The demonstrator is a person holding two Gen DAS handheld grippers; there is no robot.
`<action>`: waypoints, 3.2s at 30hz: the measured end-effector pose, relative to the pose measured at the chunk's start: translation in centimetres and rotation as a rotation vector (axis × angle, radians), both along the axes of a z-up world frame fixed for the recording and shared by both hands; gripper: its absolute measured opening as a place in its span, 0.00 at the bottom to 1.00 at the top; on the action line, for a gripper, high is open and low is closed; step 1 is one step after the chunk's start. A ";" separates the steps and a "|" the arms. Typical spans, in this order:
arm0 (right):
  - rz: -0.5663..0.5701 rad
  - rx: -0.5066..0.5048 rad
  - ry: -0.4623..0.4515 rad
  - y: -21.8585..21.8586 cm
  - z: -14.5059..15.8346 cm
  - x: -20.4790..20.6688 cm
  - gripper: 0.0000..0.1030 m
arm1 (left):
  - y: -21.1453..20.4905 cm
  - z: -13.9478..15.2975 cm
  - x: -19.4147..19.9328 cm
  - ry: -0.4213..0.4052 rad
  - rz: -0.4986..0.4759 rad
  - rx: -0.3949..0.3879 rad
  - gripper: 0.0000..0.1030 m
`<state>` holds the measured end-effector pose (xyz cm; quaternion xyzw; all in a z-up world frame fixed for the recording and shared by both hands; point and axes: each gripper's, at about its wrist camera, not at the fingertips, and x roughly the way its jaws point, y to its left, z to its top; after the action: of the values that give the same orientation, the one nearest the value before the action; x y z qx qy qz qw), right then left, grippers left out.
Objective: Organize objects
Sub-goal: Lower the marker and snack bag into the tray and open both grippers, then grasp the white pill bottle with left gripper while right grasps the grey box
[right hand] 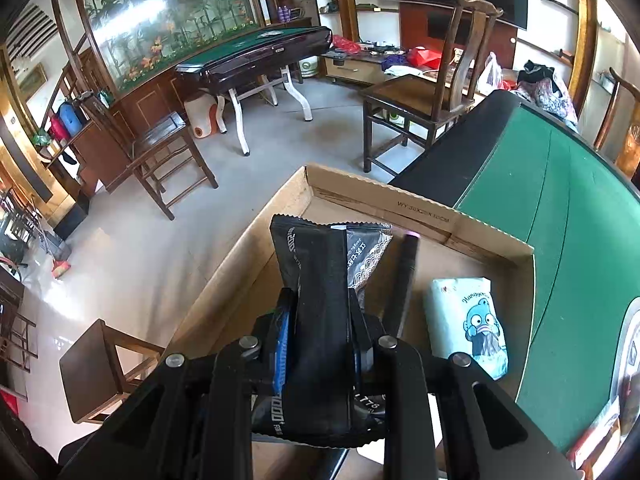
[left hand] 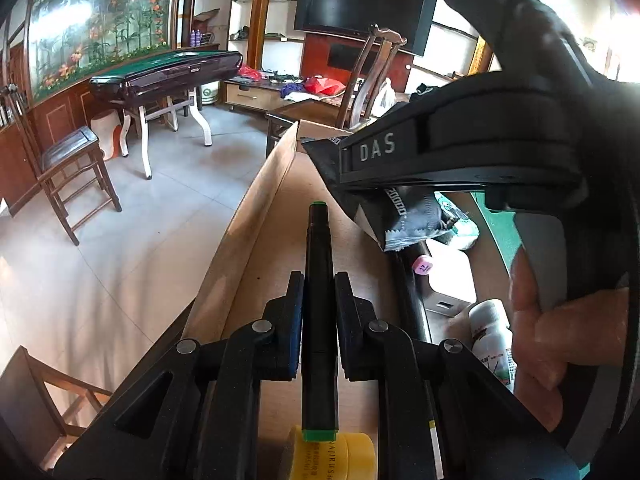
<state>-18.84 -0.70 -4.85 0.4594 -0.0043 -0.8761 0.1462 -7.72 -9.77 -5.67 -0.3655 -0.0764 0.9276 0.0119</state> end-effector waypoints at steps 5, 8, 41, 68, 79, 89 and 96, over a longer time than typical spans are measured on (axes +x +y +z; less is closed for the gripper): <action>0.005 -0.005 -0.022 -0.3 -0.6 -0.6 0.22 | -0.1 0.0 0.2 0.003 0.008 -0.002 0.14; 0.008 -0.010 -0.029 -0.4 -0.8 -0.8 0.22 | -0.3 0.0 0.1 0.005 0.012 -0.002 0.14; -0.008 -0.103 0.035 1.0 1.4 2.3 0.23 | -2.4 0.9 -0.3 0.015 0.046 0.088 0.25; -0.567 -0.261 0.149 35.4 -2.1 23.9 0.36 | 20.8 3.2 1.8 -0.116 -0.546 0.085 0.25; -0.584 -0.485 0.090 38.5 -3.0 24.4 0.37 | 27.0 0.9 -2.0 -0.398 -0.526 0.231 0.37; -0.584 -0.495 0.092 38.5 -2.6 24.8 0.37 | 30.1 -1.0 -3.5 -0.390 -0.462 0.094 0.40; -0.528 -0.538 -0.020 37.4 -5.3 22.7 0.38 | 27.8 -1.3 -2.3 -0.374 -0.494 0.092 0.33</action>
<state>3.87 36.73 -10.12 0.3963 -0.3540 -0.8466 0.0309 -10.06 18.05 -7.00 -0.5365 -0.0278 0.8088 0.2392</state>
